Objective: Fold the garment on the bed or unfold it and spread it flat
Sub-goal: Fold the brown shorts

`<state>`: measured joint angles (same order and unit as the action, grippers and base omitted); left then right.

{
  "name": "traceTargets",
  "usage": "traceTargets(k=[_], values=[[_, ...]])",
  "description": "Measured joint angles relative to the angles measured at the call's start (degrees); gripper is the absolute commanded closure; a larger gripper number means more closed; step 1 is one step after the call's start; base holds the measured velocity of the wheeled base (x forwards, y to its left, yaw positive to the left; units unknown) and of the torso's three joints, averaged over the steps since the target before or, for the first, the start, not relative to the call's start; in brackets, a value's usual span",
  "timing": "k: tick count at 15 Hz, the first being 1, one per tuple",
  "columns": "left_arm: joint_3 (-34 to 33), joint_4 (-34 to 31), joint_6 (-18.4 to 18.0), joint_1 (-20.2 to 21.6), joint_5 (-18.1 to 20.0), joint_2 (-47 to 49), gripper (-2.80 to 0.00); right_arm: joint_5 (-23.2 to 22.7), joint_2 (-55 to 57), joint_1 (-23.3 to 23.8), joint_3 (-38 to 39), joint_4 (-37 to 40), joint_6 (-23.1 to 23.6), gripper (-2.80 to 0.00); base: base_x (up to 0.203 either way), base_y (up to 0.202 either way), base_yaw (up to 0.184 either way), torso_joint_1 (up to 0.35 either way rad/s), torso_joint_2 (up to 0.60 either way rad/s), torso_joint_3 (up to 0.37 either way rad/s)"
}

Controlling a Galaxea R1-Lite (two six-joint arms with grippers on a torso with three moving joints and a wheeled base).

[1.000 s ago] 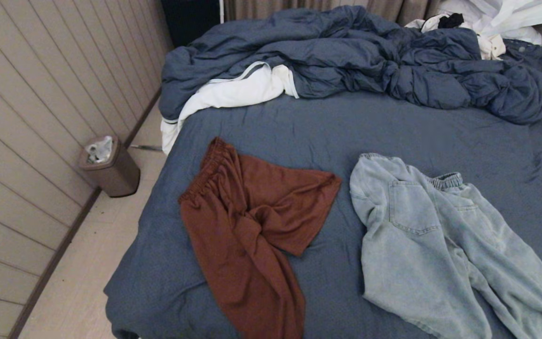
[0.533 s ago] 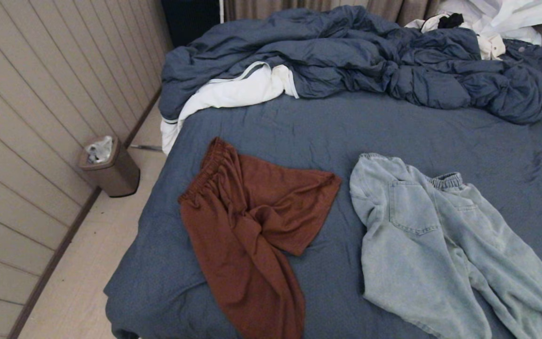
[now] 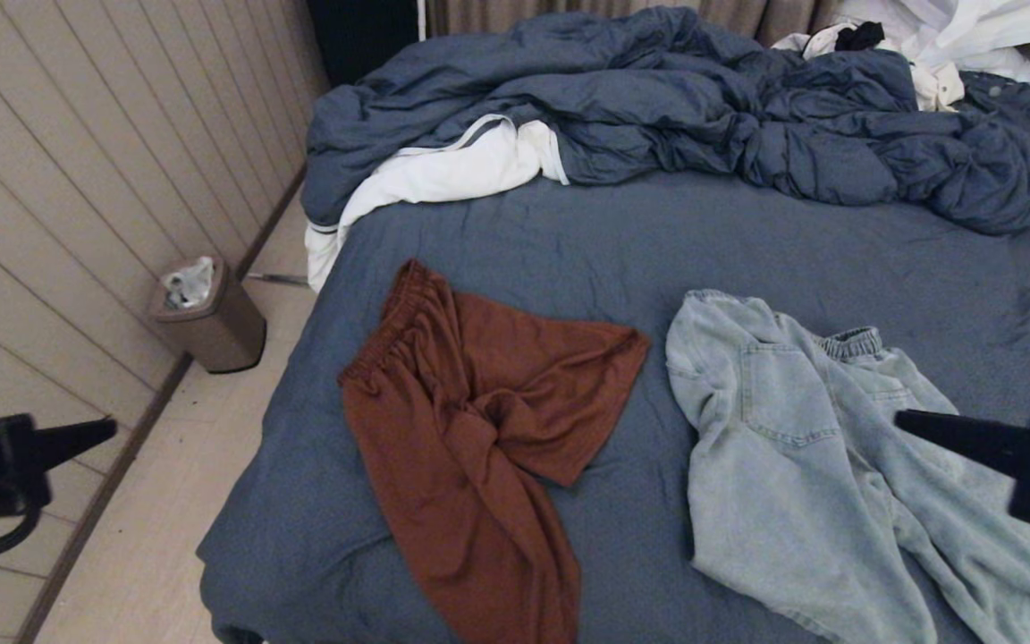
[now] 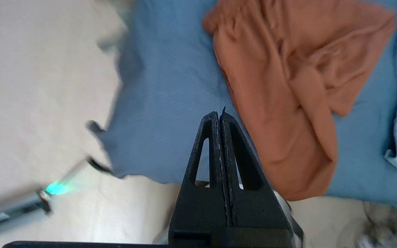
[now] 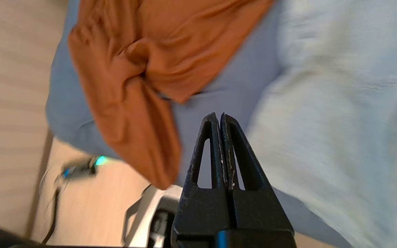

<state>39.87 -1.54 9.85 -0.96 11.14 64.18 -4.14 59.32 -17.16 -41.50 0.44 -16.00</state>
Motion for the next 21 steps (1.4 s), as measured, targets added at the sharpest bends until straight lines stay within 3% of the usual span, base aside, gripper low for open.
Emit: traceTargets(k=[3, 6, 9, 13, 14, 21], values=[[3.57, 9.94, 0.45, -3.82, 0.98, 20.75, 0.0, 2.5, 12.47, -9.38, -1.1, -6.28, -1.85, 0.0, 0.0, 0.0, 0.0, 0.0, 0.0, 0.0], [10.38, 18.35, 0.36, -10.13, -3.17, 38.89, 0.0, 7.88, 19.09, -18.26, 1.65, -12.42, -2.3, 0.0, 0.0, 0.0, 0.0, 0.0, 0.0, 0.0], [17.53, 25.67, 0.07, -16.48, -8.02, 50.48, 0.0, 8.66, 22.41, -21.35, 4.67, -15.98, -2.52, 0.0, 0.0, 0.0, 0.0, 0.0, 0.0, 0.0], [21.87, 29.59, -0.22, -19.37, -11.32, 58.77, 0.0, 8.45, 24.39, -21.62, 6.34, -16.08, -2.54, 0.0, 0.0, 0.0, 0.0, 0.0, 0.0, 0.0], [22.32, 29.71, -0.9, -19.46, -11.37, 59.93, -2.8, 8.41, 24.58, -21.54, 6.55, -16.08, -2.49, 0.0, 0.0, 0.0, 0.0, 0.0, 0.0, 0.0], [21.0, 33.09, -1.32, -17.37, -12.96, 58.71, -2.8, 8.34, 25.76, -21.4, 6.92, -16.27, -2.46, 0.0, 0.0, 0.0, 0.0, 0.0, 0.0, 0.0]])
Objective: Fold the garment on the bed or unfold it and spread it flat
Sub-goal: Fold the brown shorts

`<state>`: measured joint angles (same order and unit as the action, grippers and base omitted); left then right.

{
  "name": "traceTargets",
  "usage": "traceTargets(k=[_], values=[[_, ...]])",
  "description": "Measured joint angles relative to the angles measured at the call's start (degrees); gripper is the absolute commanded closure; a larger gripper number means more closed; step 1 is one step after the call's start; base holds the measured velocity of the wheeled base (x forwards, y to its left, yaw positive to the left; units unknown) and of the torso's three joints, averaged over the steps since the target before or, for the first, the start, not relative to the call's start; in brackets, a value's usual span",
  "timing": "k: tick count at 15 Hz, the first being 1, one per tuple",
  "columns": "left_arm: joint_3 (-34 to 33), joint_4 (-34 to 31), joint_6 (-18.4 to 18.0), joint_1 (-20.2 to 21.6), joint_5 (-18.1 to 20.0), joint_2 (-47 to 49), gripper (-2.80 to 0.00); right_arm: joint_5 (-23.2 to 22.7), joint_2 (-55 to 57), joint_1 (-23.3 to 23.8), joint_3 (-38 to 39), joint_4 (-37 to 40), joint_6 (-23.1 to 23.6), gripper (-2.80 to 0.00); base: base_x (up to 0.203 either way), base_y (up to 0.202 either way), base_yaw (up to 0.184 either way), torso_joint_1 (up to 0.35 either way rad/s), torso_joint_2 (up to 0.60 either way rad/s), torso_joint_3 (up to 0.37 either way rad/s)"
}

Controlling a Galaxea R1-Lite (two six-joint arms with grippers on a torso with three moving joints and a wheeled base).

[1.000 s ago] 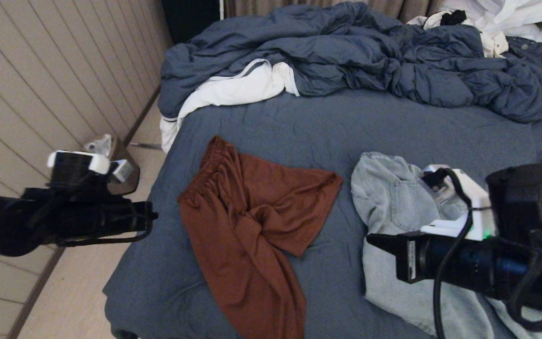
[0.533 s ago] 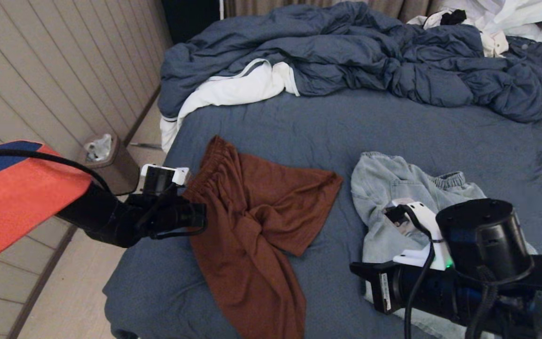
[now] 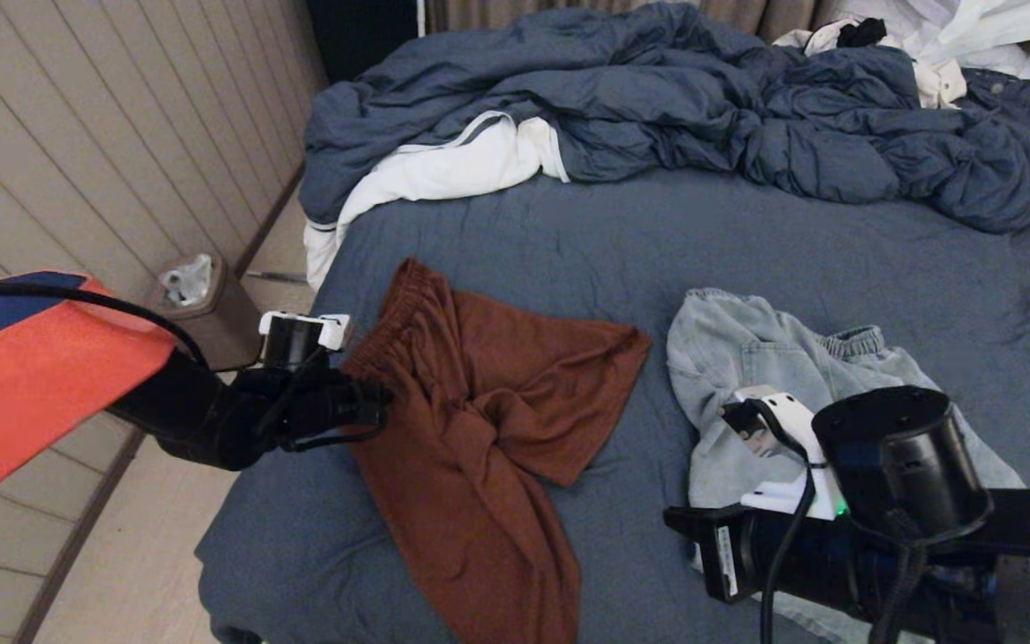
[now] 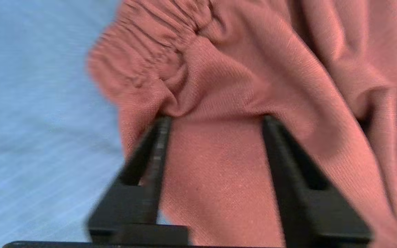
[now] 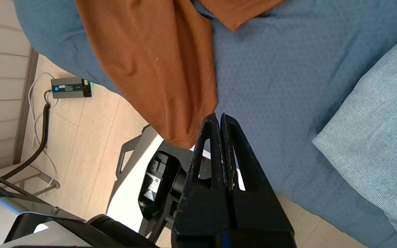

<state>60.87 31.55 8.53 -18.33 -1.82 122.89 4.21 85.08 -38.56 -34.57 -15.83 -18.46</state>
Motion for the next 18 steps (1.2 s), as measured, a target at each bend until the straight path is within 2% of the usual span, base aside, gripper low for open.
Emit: traceTargets(k=[5, 13, 14, 18], values=[[-2.03, 2.98, -2.0, 5.3, 0.12, -2.81, -2.8, 0.01, 0.36, -0.07, 1.34, -3.32, 0.3, 0.0, 0.0, 0.0, 0.0, 0.0, 0.0, 0.0], [-0.79, 5.91, -2.19, 6.74, 0.4, 3.09, -2.8, -0.24, 0.89, 0.06, 2.03, -4.01, 0.4, 0.0, 0.0, 0.0, 0.0, 0.0, 0.0, 0.0], [-0.61, 5.91, -2.17, 6.81, 0.4, 3.56, 0.0, -0.27, 1.04, 0.09, 2.17, -4.33, 0.4, 0.0, 0.0, 0.0, 0.0, 0.0, 0.0, 0.0], [-0.4, 5.86, -2.01, 6.79, 0.78, 4.54, 0.0, -0.54, 1.94, 0.04, 2.79, -5.37, 0.17, 0.0, 0.0, 0.0, 0.0, 0.0, 0.0, 0.0]])
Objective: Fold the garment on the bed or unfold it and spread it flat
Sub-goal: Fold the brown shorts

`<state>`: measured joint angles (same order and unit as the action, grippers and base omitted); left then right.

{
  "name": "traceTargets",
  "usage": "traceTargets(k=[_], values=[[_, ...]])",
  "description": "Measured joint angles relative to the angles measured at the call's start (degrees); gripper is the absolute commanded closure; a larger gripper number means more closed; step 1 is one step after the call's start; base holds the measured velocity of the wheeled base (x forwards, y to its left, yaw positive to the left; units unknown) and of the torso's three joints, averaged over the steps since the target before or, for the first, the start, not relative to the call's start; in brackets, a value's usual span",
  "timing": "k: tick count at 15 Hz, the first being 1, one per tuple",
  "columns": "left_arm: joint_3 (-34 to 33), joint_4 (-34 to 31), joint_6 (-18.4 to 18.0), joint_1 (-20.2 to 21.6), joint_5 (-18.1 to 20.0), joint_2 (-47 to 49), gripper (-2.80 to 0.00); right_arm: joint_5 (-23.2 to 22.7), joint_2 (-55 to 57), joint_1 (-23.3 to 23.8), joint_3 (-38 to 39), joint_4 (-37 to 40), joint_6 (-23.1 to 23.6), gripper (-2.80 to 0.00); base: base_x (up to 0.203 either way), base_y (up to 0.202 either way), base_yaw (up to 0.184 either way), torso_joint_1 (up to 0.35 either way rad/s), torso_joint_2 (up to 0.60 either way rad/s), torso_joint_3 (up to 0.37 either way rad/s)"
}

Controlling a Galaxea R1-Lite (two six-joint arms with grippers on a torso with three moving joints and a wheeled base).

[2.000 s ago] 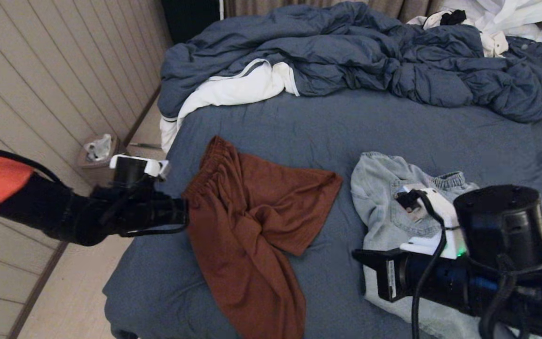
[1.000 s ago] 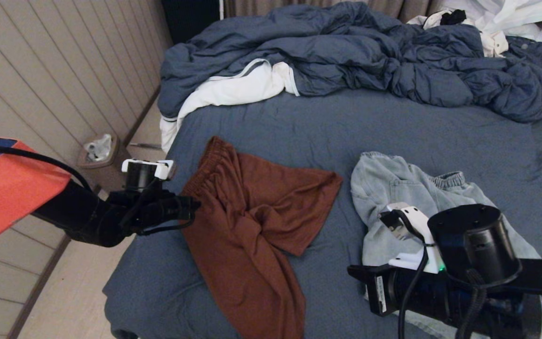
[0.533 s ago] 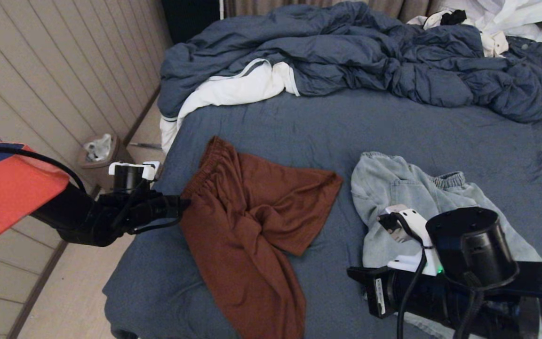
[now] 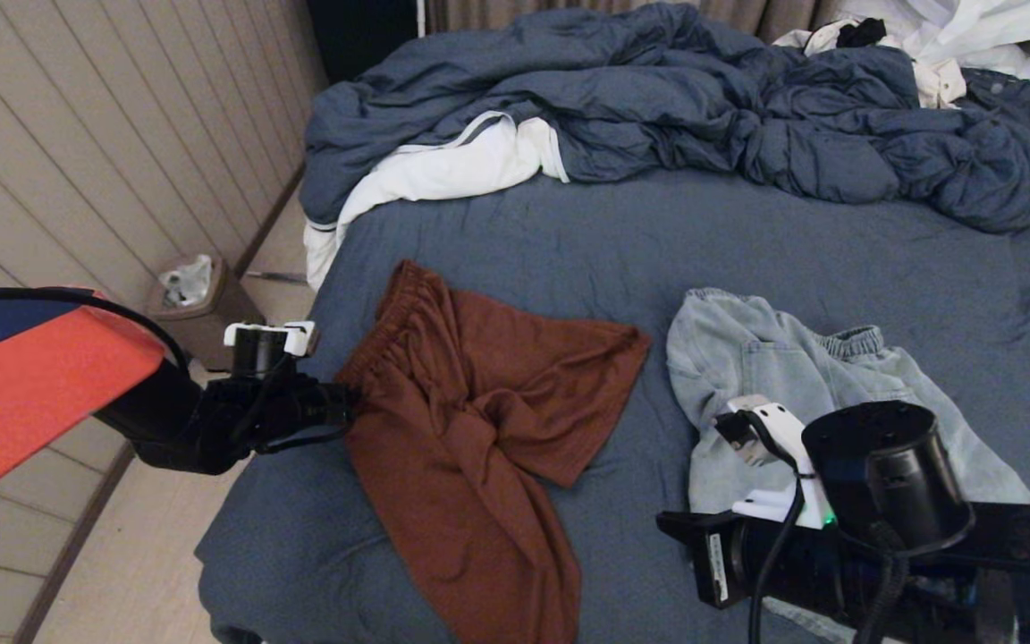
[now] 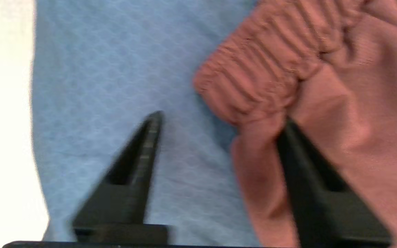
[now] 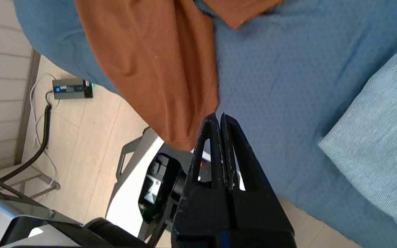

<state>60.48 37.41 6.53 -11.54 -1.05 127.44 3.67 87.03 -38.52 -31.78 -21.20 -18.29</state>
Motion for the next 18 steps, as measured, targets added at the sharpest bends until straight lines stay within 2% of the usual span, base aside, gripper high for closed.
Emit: traceTargets(k=[7, 15, 16, 18], values=[[-0.65, 0.08, 0.58, -0.05, -0.18, -0.53, 0.0, -3.09, 6.65, -1.24, -0.71, -0.29, -3.4, 0.0, 0.0, 0.0, 0.0, 0.0, 0.0, 0.0], [-0.52, 0.11, 5.29, 0.45, -1.02, -2.0, 0.0, -2.74, 22.17, -9.55, -6.0, 0.02, -3.29, 0.0, 0.0, 0.0, 0.0, 0.0, 0.0, 0.0], [-0.02, 0.21, 5.52, 1.05, -1.79, -2.02, 0.0, -2.68, 23.74, -10.31, -6.69, 0.01, -3.21, -2.8, 0.0, 0.0, 0.0, 0.0, 0.0, 0.0], [1.36, 0.19, 6.76, 1.84, -3.65, -2.04, 0.0, -2.62, 26.4, -11.04, -7.93, -0.01, -3.14, -2.8, 0.0, 0.0, 0.0, 0.0, 0.0, 0.0]])
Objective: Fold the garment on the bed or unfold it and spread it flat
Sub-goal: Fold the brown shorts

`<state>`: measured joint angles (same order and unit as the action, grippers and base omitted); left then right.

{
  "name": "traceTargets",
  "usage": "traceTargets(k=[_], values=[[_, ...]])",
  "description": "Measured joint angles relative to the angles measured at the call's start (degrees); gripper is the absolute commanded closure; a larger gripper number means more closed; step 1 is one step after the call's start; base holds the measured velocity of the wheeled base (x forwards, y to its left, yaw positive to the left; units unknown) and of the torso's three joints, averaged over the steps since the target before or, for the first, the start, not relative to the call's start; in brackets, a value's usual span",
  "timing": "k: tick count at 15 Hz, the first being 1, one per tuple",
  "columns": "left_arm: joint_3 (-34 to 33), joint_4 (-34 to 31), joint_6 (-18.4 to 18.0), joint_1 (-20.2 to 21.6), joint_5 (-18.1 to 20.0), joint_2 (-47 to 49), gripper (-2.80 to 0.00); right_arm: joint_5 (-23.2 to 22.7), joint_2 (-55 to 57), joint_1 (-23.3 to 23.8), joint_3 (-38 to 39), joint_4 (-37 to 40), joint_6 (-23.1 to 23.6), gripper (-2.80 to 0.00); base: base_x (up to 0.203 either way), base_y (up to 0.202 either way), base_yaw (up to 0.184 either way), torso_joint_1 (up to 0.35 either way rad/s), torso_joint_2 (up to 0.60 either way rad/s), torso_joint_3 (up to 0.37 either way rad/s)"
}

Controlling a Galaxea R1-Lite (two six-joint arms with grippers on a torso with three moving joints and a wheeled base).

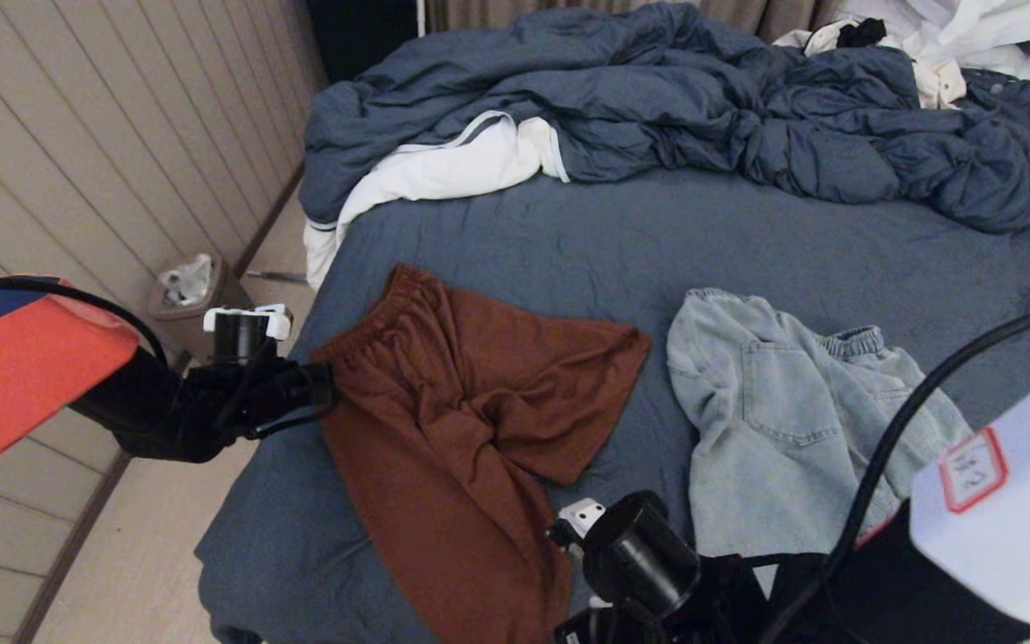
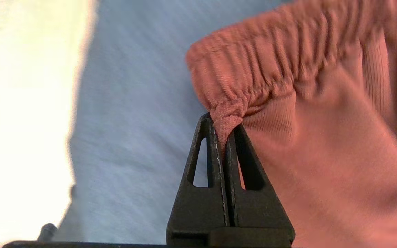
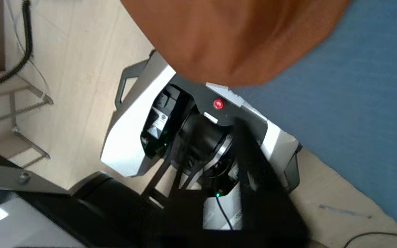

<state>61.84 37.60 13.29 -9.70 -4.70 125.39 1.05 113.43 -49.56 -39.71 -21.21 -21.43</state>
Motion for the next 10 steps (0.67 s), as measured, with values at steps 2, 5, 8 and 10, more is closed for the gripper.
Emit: traceTargets(k=[2, 5, 8, 10], values=[[1.4, -0.36, 2.72, 0.28, -0.87, 0.02, 0.0, 0.03, 1.85, -0.4, -0.69, -0.01, 1.18, -2.8, 0.0, 0.0, 0.0, 0.0, 0.0, 0.0], [2.12, -0.29, 2.94, 0.36, -1.57, 0.29, 0.0, -0.21, 3.84, -1.57, -0.86, -0.25, 2.54, -2.8, 0.0, 0.0, 0.0, 0.0, 0.0, 0.0], [2.3, -0.2, 2.94, 0.36, -1.89, 0.57, 0.0, -0.19, 6.83, -2.8, -1.5, -0.39, 2.8, -2.8, 0.0, 0.0, 0.0, 0.0, 0.0, 0.0], [2.32, -0.2, 2.94, 0.36, -1.91, 0.68, 0.0, -0.19, 7.73, -3.42, -2.3, -0.37, 2.8, -2.8, 0.0, 0.0, 0.0, 0.0, 0.0, 0.0]])
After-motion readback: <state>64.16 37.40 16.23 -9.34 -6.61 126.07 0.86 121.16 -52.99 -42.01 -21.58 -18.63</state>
